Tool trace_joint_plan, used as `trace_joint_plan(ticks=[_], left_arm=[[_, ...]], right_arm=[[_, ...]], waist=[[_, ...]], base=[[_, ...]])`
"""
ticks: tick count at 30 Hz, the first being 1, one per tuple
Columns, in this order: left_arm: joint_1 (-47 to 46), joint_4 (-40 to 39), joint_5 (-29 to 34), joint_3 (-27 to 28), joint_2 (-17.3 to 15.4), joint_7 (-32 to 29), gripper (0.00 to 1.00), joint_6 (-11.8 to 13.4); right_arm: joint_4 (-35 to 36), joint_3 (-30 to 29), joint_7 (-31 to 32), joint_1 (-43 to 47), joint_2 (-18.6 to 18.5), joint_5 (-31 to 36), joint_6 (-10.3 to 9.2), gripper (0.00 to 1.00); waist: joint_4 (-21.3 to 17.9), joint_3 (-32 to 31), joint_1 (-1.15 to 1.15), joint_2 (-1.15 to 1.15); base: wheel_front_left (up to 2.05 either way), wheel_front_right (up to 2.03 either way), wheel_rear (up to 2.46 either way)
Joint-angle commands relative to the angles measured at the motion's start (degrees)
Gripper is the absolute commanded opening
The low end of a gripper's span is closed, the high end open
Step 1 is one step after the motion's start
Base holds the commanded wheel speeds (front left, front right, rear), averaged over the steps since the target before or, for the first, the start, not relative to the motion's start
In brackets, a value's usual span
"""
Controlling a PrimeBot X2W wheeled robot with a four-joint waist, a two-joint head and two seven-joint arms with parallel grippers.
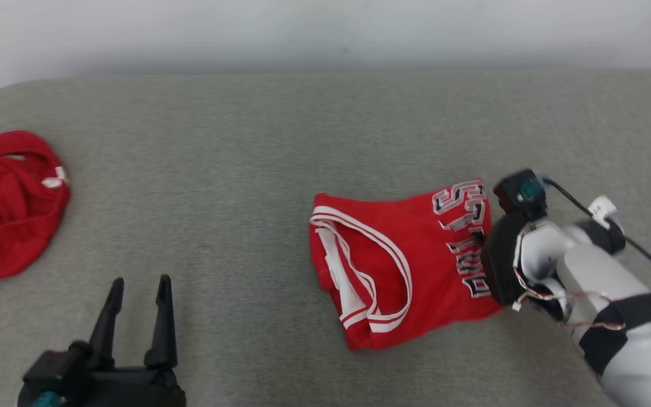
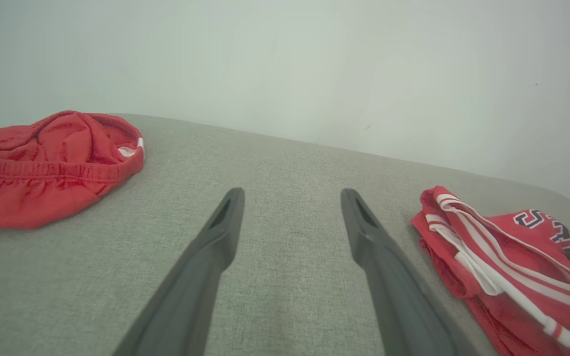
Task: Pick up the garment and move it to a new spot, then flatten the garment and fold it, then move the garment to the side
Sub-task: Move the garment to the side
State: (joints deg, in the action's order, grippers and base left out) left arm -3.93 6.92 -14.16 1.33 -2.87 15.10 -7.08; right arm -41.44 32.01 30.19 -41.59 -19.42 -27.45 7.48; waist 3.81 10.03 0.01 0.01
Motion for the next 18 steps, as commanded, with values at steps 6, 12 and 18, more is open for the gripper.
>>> trace_joint_plan(ticks=[6,12,18], left_arm=[[-3.93,-3.14,1.98,2.61,-0.43,0.04,1.00,-0.32],[-6.06,-5.52,4.25,1.30,-1.82,0.03,1.00,-0.32],[-7.87,-7.46,4.67,-2.02,-5.05,0.03,1.00,-0.32]], right_arm=[[3.78,9.33,-2.66,-9.27,-4.28,-0.37,-0.06,0.00],[2.92,14.83,-6.45,-14.23,-8.70,-1.62,-0.06,0.00],[-0.17,16.92,-13.01,-18.78,-12.19,-2.58,-0.07,0.00]], waist=[[-11.42,7.17,-0.01,-0.01],[-17.01,10.04,-0.01,-0.01],[-21.60,13.53,-0.01,-0.01]], base=[[0.00,0.00,0.00],[0.00,0.00,0.00],[0.00,0.00,0.00]])
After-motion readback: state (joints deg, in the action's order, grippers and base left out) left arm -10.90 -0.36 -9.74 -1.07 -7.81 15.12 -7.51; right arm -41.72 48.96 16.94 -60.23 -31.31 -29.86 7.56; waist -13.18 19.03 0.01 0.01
